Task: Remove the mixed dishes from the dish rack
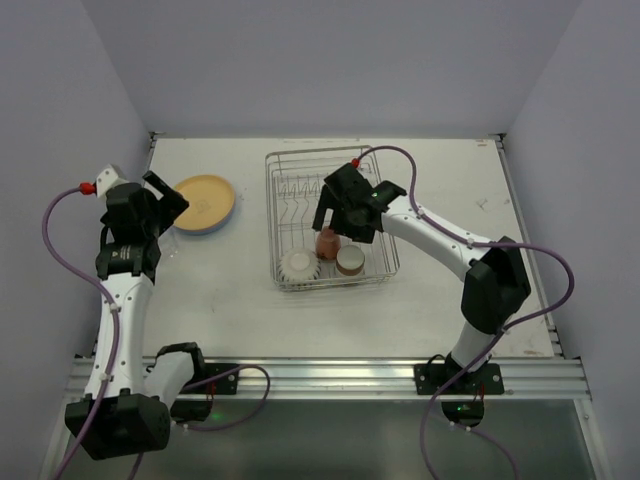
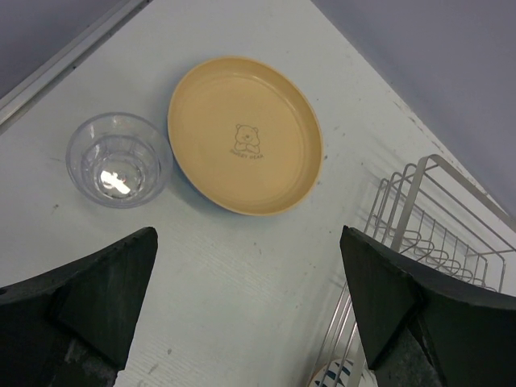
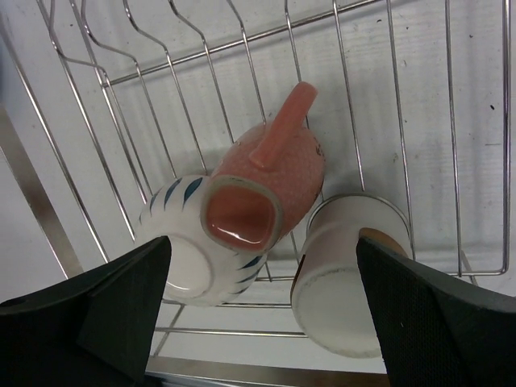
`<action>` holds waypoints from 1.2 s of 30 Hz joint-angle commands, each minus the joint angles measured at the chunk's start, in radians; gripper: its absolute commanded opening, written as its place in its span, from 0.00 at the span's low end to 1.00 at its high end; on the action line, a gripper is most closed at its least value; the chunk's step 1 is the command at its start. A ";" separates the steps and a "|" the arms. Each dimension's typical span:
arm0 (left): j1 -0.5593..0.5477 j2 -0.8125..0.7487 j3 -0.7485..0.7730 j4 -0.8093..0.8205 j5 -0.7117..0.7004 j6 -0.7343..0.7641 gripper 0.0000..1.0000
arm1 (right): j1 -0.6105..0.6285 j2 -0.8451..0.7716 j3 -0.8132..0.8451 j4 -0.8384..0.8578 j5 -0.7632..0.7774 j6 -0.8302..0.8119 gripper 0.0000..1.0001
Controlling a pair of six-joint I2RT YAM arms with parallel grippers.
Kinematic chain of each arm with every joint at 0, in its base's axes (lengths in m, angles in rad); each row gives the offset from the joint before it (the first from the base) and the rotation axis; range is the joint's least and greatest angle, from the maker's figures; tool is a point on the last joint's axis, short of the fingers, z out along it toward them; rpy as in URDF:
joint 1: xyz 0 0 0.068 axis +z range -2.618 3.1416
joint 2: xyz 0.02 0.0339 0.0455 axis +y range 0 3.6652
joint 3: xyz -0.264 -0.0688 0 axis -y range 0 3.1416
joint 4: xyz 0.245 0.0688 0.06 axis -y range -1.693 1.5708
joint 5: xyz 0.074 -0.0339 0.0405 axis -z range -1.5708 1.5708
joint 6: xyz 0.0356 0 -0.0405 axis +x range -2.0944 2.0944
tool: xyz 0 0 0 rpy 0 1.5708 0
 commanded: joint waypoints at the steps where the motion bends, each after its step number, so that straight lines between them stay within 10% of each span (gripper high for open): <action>1: 0.008 -0.017 -0.031 0.039 0.042 0.042 1.00 | 0.004 0.025 0.037 -0.010 0.056 0.075 0.99; 36: 0.008 -0.119 -0.076 0.044 -0.075 0.156 1.00 | 0.014 0.203 0.097 0.019 -0.056 0.054 0.80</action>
